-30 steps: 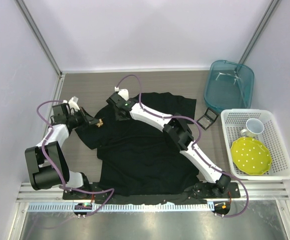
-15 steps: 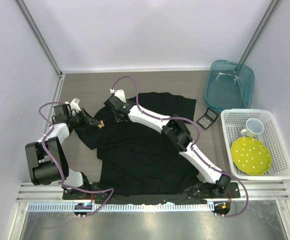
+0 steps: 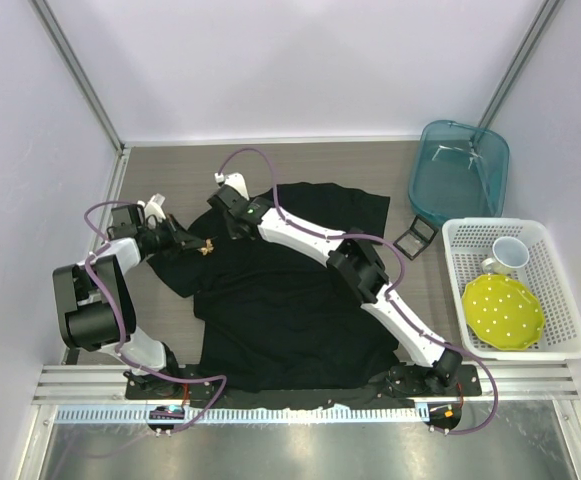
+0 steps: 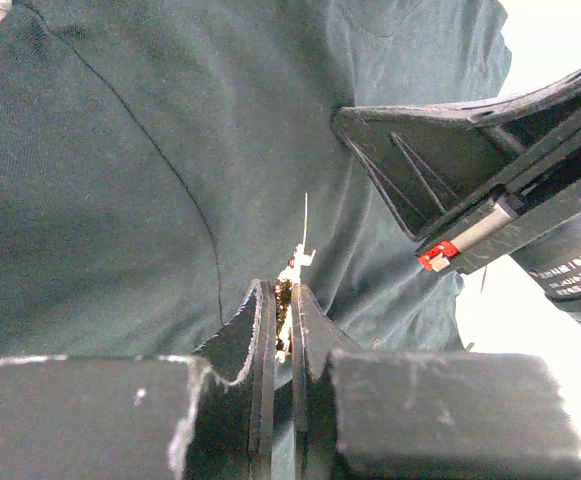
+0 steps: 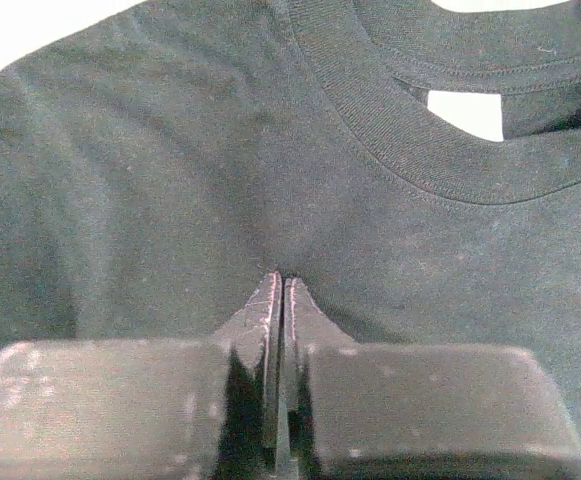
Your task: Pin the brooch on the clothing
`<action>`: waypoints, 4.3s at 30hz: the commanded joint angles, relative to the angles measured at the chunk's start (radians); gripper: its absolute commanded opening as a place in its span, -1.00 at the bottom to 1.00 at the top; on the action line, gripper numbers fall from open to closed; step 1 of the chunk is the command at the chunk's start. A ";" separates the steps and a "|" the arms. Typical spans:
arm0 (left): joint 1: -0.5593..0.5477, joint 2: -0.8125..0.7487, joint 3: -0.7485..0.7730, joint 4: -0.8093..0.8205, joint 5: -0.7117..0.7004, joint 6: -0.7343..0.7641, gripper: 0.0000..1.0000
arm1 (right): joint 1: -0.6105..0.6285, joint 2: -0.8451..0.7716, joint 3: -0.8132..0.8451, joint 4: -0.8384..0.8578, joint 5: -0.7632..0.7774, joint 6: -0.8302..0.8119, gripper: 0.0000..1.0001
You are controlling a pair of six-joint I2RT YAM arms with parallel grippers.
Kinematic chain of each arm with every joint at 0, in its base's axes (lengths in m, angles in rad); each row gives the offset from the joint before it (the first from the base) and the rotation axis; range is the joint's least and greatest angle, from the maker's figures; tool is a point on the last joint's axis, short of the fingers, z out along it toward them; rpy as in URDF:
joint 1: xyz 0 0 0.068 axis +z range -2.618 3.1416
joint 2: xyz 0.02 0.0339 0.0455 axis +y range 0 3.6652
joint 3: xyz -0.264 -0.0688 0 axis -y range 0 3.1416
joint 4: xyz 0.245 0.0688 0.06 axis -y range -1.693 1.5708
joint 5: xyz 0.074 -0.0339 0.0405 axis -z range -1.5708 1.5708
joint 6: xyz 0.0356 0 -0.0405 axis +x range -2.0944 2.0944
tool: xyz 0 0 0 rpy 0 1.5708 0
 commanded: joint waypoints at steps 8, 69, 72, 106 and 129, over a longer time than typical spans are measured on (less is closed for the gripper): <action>-0.006 -0.034 0.015 0.041 0.005 0.001 -1.00 | -0.017 -0.069 0.017 0.014 -0.034 0.057 -0.03; -0.075 0.155 0.216 -0.034 0.362 0.262 -0.95 | -0.080 -0.192 -0.053 0.145 -0.248 -0.057 -0.99; -0.076 0.166 0.222 -0.034 0.350 0.259 -0.95 | -0.085 -0.196 -0.059 0.146 -0.262 -0.058 -0.99; -0.073 0.210 0.236 0.055 0.281 0.168 -0.96 | -0.100 -0.246 -0.121 0.159 -0.342 -0.055 -0.99; -0.093 0.235 0.246 0.060 0.311 0.156 -0.95 | -0.101 -0.256 -0.145 0.162 -0.388 -0.047 -0.99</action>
